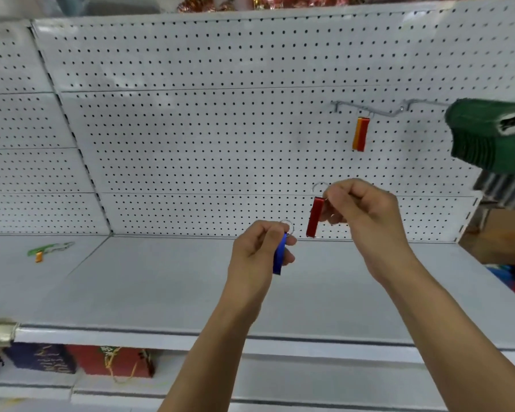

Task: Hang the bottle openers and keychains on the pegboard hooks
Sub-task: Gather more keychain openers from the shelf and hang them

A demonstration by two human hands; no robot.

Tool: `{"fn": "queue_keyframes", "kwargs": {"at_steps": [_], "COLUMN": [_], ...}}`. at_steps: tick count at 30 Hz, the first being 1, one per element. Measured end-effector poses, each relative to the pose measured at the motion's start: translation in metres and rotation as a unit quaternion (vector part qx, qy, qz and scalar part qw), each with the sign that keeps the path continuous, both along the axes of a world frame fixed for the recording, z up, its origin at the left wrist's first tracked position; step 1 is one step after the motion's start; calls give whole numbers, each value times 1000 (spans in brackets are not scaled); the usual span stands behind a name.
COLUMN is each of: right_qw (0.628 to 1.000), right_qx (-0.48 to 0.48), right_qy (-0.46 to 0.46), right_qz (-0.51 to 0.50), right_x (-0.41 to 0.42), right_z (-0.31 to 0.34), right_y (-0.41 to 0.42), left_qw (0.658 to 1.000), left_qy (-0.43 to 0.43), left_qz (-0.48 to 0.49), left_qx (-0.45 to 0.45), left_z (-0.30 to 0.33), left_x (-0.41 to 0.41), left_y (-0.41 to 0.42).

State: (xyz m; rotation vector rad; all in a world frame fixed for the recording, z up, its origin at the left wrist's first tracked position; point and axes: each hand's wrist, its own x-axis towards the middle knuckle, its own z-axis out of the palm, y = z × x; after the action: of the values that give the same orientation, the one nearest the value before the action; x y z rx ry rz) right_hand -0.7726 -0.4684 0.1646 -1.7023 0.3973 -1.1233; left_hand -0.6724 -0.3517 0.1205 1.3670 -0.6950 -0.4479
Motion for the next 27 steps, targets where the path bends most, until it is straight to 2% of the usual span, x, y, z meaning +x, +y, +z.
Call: {"fn": "queue_keyframes", "kwargs": {"at_steps": [8,13,27], "right_qw": [994,989,993], "right_qx": [-9,-28,-31], "right_qy": [-91,-106,6], "right_qz": [-60,-98,-114], "right_x": [-23,-27,4], "right_z": [41,62,68], "right_y": [-50,-80,-147], "left_qw": [999,995,994], "left_qy": [31,43,45], "left_qz": [-20,-56,-47], "left_qx": [-37,-71,-87], "left_z": [34,56,74], "left_x": [-11,-11,1], "left_y": [-42,-74,-130]}}
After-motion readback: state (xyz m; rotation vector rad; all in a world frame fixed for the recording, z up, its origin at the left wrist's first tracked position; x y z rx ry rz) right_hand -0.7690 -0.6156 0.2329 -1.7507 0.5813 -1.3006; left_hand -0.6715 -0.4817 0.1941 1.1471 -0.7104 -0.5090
